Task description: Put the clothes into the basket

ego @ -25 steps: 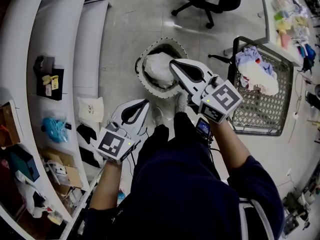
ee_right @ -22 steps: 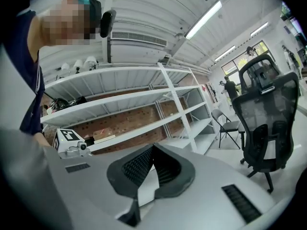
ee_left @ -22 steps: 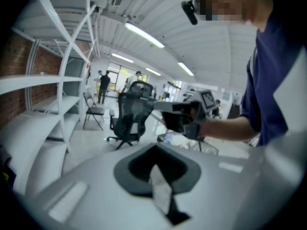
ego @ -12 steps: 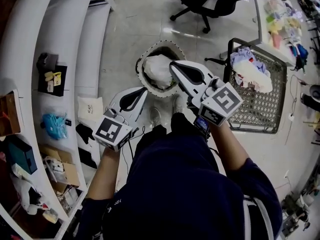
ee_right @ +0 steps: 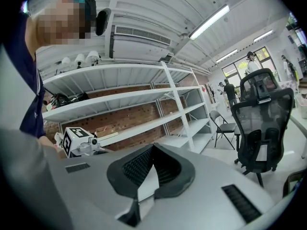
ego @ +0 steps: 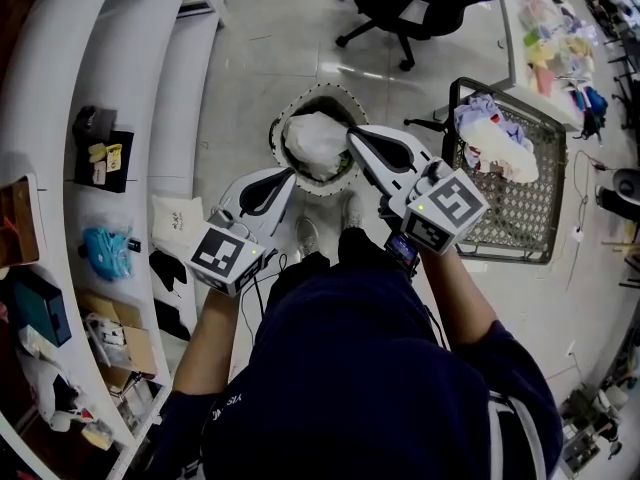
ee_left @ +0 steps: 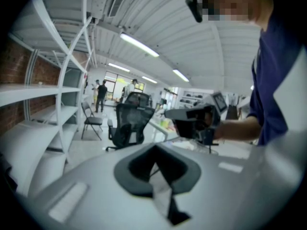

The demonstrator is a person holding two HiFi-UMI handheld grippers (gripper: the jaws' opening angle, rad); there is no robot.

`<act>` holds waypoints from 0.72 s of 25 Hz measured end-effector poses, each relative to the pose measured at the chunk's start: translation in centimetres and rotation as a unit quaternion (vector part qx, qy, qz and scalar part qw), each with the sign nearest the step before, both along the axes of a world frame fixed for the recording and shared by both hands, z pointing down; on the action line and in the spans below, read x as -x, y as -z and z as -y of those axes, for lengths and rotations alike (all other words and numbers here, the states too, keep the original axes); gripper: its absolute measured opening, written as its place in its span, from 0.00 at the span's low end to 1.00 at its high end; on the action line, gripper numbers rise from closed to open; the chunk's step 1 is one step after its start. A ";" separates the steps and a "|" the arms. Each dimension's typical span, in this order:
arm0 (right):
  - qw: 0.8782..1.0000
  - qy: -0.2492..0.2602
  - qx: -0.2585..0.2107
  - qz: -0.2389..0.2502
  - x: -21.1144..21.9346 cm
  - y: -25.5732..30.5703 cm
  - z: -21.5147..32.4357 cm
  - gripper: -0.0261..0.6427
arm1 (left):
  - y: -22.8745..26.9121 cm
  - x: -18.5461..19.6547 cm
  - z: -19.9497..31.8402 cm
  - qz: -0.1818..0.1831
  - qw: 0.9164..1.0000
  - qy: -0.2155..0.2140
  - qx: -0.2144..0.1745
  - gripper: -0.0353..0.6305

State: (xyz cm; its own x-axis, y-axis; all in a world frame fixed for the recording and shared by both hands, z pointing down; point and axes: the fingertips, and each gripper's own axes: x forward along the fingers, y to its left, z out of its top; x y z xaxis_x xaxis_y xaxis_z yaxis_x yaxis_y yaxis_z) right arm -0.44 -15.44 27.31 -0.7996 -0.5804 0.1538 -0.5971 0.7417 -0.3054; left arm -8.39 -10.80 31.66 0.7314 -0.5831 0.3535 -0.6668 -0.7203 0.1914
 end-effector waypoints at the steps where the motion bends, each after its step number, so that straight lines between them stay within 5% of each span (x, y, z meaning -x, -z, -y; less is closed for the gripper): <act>1: 1.000 0.000 0.001 -0.001 0.1 -0.1 -0.1 0.05 | 0.1 0.0 -0.1 0.000 1.000 0.000 0.000 0.06; 18: 1.000 0.001 0.007 -0.015 0.5 -0.6 -1.6 0.05 | 0.3 0.2 -1.2 -0.011 1.000 0.001 -0.006 0.06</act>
